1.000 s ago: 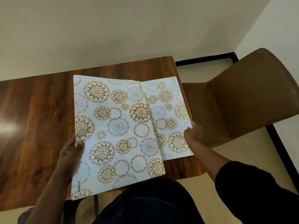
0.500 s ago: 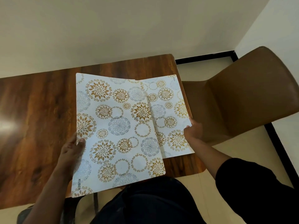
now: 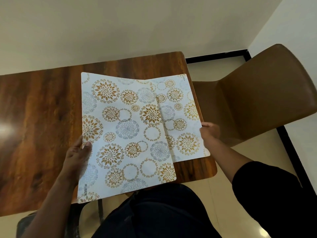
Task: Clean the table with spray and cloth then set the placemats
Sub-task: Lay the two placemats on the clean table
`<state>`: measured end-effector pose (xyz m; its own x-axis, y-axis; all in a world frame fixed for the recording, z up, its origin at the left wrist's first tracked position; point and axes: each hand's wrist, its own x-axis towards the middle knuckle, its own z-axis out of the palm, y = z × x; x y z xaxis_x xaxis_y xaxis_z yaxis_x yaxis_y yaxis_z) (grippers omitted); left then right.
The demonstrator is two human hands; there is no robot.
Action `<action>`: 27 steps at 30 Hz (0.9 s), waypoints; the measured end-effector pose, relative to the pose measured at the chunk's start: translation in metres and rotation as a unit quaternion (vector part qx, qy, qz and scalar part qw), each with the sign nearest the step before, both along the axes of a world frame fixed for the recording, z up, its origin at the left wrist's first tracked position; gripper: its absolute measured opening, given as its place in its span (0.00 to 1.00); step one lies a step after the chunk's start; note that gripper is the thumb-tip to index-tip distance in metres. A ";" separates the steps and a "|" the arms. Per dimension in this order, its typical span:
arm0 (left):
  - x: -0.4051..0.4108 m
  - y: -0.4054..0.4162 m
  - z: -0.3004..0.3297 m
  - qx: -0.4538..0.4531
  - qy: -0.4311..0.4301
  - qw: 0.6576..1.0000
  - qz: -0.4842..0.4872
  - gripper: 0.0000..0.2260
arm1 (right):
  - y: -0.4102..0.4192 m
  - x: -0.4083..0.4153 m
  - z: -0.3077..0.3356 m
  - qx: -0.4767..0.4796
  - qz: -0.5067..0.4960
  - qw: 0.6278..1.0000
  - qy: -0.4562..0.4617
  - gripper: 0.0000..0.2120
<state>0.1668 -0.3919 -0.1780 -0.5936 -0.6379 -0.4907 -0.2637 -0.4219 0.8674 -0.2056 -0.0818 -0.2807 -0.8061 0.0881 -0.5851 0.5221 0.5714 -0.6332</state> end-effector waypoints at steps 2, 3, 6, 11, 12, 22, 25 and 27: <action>0.000 0.000 -0.001 -0.002 -0.001 1.000 0.001 0.20 | 0.002 -0.004 0.002 0.000 0.000 1.000 -0.004 0.13; 0.000 -0.001 -0.002 -0.005 -0.001 1.000 -0.004 0.20 | 0.002 -0.005 0.004 0.004 0.005 1.000 -0.005 0.12; 0.000 -0.001 -0.003 -0.012 -0.002 1.000 -0.016 0.20 | 0.004 -0.008 0.008 0.016 0.017 1.000 -0.015 0.11; -0.001 0.001 -0.002 -0.016 -0.008 1.000 -0.013 0.20 | 0.005 -0.011 0.011 0.008 0.023 0.999 -0.025 0.10; 0.000 0.001 -0.002 -0.015 -0.009 1.000 -0.009 0.20 | 0.005 -0.010 0.011 0.010 0.027 0.999 -0.021 0.10; -0.004 0.007 -0.002 -0.032 -0.010 0.999 -0.004 0.19 | 0.007 -0.005 0.013 0.002 0.040 0.999 -0.006 0.10; -0.003 0.005 -0.005 -0.026 -0.011 1.000 -0.003 0.20 | 0.006 -0.004 0.013 -0.001 0.030 1.000 -0.006 0.11; -0.002 0.003 -0.008 -0.027 -0.009 1.000 -0.004 0.20 | 0.006 -0.004 0.012 0.004 0.031 0.999 -0.004 0.11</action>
<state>0.1645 -0.3887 -0.1857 -0.5900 -0.6588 -0.4668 -0.2835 -0.3722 0.8838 -0.2095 -0.0762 -0.2686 -0.8052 0.0428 -0.5914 0.4907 0.6080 -0.6241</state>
